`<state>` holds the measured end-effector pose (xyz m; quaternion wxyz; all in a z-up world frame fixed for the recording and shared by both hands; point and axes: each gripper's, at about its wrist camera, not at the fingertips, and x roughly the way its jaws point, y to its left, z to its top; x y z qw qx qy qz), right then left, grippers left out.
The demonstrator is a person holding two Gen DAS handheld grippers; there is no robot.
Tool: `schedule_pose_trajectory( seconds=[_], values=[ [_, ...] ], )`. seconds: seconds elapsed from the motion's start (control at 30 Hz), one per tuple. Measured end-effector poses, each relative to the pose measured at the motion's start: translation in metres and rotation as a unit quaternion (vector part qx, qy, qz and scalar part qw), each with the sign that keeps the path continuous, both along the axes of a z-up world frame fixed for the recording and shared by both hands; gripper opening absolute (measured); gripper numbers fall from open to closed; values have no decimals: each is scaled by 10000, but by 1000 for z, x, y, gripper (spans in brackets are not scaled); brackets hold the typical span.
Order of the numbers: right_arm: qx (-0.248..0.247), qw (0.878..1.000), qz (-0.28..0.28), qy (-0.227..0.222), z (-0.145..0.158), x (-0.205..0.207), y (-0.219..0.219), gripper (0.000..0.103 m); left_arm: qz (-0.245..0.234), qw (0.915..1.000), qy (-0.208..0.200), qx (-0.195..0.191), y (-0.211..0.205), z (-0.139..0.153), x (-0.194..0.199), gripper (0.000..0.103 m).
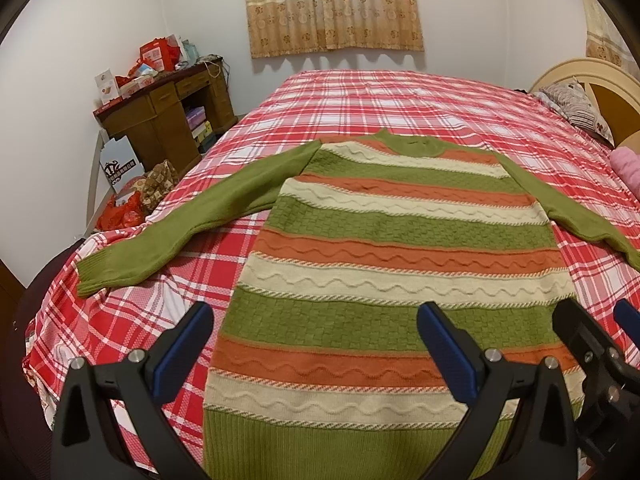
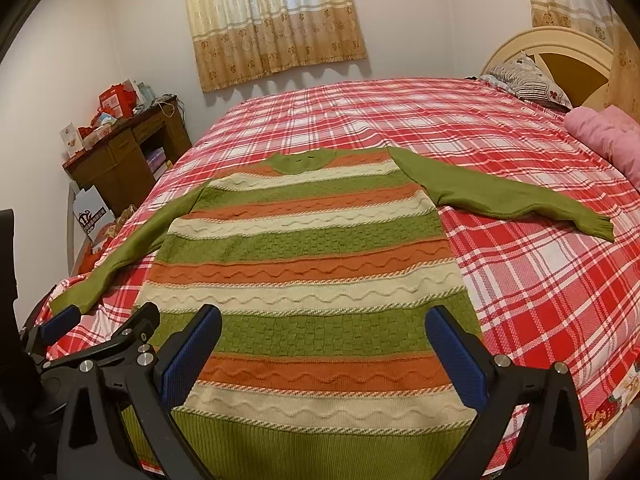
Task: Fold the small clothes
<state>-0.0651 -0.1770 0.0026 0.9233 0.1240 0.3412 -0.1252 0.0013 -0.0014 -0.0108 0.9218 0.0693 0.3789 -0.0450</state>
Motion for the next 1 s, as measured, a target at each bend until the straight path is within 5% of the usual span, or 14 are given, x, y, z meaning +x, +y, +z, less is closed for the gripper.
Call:
schedule_pose_trajectory(
  seconds=[1.0],
  values=[
    [-204, 9986, -349, 348, -15, 38, -37, 102, 12, 9995, 160, 279, -13, -23, 29, 103]
  ],
)
